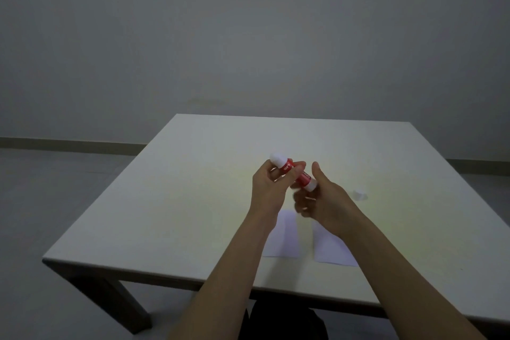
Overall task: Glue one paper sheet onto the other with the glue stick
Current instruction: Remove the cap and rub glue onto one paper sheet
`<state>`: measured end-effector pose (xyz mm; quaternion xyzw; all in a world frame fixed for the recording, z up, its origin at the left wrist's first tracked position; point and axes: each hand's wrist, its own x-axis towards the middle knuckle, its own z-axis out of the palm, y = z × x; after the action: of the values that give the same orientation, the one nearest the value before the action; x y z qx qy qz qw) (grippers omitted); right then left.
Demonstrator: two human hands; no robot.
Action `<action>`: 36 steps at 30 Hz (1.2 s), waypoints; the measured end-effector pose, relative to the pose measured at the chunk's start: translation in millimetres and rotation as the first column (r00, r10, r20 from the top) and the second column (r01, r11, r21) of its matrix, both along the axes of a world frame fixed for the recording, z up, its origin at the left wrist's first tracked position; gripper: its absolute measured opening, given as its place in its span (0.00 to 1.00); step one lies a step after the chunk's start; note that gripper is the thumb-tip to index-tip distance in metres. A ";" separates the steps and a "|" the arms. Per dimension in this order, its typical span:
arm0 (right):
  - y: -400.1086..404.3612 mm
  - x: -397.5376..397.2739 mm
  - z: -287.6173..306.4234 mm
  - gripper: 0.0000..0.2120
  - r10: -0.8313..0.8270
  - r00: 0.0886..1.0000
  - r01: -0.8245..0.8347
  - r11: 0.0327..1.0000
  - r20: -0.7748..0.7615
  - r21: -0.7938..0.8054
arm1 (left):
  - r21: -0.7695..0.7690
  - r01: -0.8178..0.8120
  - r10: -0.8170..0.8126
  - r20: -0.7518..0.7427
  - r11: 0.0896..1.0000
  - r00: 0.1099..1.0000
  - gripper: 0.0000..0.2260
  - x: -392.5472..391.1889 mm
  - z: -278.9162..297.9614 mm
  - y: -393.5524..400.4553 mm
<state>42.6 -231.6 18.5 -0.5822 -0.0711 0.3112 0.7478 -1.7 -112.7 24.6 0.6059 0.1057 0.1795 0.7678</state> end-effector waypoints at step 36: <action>-8.5 -15.4 -24.3 0.11 0.503 0.444 0.345 0.668 0.742 -0.660 | 0.795 0.606 -0.010 -0.606 0.024 0.795 0.41 -15.9 -73.2 93.9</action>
<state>27.3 -240.0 -5.8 -0.8967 -0.3507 -0.0046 0.2699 -17.6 -18.9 -48.7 0.9832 -0.0110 -0.1191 0.1378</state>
